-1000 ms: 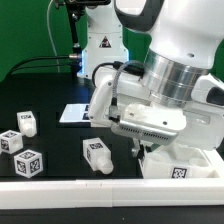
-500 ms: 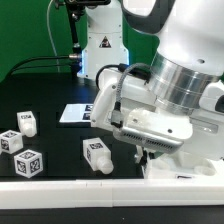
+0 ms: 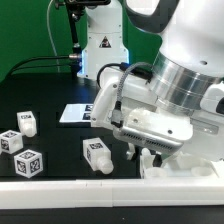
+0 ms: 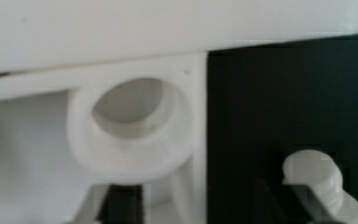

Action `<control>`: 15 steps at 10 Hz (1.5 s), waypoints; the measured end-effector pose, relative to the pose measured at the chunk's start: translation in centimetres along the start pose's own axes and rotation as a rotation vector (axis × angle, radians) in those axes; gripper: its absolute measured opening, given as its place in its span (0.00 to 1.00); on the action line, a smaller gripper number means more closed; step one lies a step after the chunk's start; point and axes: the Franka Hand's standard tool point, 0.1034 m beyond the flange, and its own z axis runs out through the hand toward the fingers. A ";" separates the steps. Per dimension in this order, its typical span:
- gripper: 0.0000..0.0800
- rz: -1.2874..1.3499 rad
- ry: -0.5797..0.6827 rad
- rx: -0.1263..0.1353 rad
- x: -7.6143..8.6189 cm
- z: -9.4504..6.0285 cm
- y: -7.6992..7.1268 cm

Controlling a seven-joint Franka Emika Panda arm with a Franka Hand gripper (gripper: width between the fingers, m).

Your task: Assemble chair

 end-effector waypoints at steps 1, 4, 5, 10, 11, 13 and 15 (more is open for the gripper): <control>0.59 0.002 -0.020 0.002 -0.3 -1.4 -1.0; 0.80 0.083 -0.023 0.011 1.0 -2.4 -5.4; 0.80 0.143 -0.016 0.001 1.0 -2.6 -5.8; 0.81 0.768 0.048 0.008 2.3 -0.3 -6.6; 0.81 0.931 0.080 0.052 3.6 0.4 -6.1; 0.81 1.019 0.107 0.058 3.6 0.3 -5.8; 0.81 1.121 0.106 0.066 3.7 0.4 -5.6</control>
Offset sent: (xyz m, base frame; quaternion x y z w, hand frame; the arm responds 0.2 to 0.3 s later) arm -0.0267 -0.0449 0.0235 -0.0003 0.0062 0.0913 0.9958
